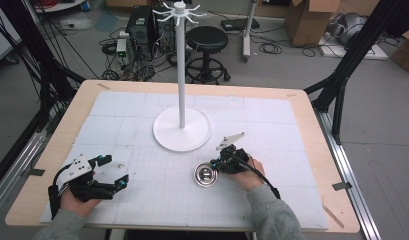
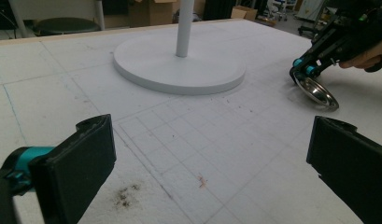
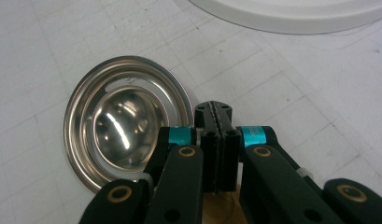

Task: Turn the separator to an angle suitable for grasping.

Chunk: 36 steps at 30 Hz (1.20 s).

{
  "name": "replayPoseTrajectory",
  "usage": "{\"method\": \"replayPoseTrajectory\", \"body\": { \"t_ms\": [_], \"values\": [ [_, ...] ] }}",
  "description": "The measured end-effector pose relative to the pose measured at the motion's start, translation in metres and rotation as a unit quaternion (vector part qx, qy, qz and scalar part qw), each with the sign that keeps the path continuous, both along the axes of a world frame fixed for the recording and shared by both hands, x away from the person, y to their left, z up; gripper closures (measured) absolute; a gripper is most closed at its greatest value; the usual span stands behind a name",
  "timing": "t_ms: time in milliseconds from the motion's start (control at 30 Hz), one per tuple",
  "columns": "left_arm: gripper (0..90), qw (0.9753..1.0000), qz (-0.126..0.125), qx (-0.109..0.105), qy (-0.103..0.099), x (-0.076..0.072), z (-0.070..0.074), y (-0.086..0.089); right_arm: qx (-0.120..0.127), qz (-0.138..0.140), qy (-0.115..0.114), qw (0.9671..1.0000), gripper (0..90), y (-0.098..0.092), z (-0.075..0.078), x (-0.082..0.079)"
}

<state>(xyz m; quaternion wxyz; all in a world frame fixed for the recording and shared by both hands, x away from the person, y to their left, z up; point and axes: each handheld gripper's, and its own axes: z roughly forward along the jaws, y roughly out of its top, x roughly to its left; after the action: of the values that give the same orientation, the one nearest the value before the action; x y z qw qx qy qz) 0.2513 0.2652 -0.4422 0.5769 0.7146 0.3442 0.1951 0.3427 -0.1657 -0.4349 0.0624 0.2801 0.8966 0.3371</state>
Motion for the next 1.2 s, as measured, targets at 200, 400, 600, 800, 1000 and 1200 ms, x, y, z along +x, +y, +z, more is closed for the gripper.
{"method": "replayPoseTrajectory", "body": {
  "t_ms": [200,400,600,800,1000,1200],
  "values": [
    [1.8,1.0000,-0.003,0.002,0.001,0.001,0.000,-0.001,0.006,0.004,0.004,1.0000,90.0,-0.005,-0.001,-0.003],
    [1.8,1.0000,-0.002,0.000,0.003,0.002,-0.001,-0.001,0.007,0.007,0.006,0.9999,90.0,-0.011,-0.001,-0.007],
    [1.8,1.0000,-0.004,0.002,0.005,0.002,-0.001,-0.002,0.005,0.007,-0.002,1.0000,90.0,-0.013,-0.002,-0.010],
    [1.8,1.0000,-0.005,0.003,0.005,0.003,-0.001,-0.002,0.004,0.006,-0.004,1.0000,90.0,-0.014,-0.002,-0.013],
    [1.8,1.0000,-0.005,0.001,0.005,0.003,-0.001,-0.002,0.002,0.009,-0.003,1.0000,90.0,-0.014,-0.001,-0.016],
    [1.8,1.0000,-0.004,-0.001,0.006,0.003,-0.001,-0.002,-0.003,0.018,0.000,0.9998,90.0,-0.012,0.000,-0.023]
  ]
}}
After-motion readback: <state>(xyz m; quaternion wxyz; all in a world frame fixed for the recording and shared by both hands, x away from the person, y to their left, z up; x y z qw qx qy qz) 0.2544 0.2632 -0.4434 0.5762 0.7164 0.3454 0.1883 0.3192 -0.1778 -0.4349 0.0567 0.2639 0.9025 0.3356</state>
